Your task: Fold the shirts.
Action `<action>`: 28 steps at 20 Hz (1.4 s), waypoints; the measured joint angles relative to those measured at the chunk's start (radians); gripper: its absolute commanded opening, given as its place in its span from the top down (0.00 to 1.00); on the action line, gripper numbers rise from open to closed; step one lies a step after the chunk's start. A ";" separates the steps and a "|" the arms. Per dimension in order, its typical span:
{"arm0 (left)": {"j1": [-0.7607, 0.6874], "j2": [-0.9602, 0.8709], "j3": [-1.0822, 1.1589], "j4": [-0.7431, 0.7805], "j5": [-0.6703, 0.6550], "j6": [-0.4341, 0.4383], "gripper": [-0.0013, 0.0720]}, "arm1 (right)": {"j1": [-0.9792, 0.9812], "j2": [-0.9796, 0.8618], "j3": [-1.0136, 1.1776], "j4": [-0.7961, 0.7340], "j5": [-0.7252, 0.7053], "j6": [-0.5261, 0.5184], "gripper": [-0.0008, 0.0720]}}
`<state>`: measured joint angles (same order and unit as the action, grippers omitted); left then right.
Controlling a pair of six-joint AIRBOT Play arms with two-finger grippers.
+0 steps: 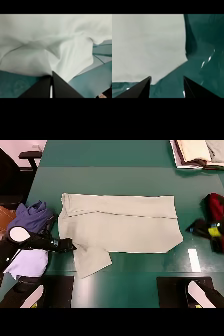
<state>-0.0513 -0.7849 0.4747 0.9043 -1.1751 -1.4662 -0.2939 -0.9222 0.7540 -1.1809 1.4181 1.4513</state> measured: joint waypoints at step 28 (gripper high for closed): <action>-0.001 0.152 0.204 0.043 -0.235 -0.050 0.94 | 0.361 0.103 0.085 -0.193 0.096 0.066 0.97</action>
<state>-0.0525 -0.6331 0.6788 0.9474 -1.4101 -1.5162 0.0669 -0.8196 0.8394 -1.3735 1.5139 1.5173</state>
